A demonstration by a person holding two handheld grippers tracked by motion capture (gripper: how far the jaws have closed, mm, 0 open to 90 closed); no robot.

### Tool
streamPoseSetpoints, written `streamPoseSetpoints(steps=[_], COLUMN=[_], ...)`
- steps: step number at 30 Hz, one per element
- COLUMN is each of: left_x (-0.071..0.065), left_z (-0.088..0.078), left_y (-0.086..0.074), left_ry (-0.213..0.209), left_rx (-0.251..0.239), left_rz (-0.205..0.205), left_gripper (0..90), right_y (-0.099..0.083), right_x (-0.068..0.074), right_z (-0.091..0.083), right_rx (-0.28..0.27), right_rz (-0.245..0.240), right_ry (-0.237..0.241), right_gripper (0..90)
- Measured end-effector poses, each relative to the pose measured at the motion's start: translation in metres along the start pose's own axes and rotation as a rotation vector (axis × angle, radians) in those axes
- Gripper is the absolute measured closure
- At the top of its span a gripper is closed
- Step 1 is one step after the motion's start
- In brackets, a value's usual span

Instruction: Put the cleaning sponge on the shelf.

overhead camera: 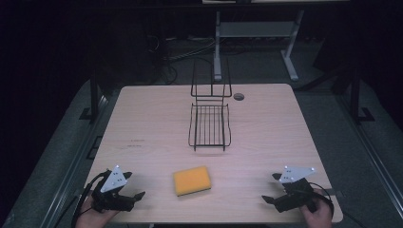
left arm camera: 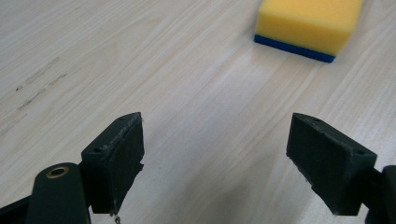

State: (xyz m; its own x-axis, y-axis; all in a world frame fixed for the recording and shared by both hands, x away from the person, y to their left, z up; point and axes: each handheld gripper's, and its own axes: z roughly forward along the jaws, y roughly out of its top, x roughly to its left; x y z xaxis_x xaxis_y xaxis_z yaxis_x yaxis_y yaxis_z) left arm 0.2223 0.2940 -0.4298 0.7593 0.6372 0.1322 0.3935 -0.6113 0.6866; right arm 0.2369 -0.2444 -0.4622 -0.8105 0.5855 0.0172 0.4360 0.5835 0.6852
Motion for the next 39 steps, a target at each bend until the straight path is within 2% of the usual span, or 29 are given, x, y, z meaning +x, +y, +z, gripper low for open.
streamPoseSetpoints(steps=[14,24,29,39], left_x=[-0.003,-0.007,-0.005,-0.008], left_z=[0.001,0.004,0.005,0.006], left_y=[0.003,0.01,0.011,0.022], left_ry=[-0.014,-0.03,-0.041,-0.065], left_rx=[0.0,0.006,0.014,0.017], left_rz=[0.014,0.043,0.041,0.076], left_gripper=[18.3,18.3,18.3,18.3], right_y=[0.001,0.001,0.0,0.0], right_x=[0.001,0.002,0.002,0.002], right_z=[0.0,0.0,-0.002,-0.002], right_rx=[0.001,-0.003,-0.01,-0.012], right_rz=[-0.01,-0.007,-0.005,-0.006], right_ry=[0.003,0.002,-0.004,-0.011], right_gripper=[13.7,13.7,13.7,13.7])
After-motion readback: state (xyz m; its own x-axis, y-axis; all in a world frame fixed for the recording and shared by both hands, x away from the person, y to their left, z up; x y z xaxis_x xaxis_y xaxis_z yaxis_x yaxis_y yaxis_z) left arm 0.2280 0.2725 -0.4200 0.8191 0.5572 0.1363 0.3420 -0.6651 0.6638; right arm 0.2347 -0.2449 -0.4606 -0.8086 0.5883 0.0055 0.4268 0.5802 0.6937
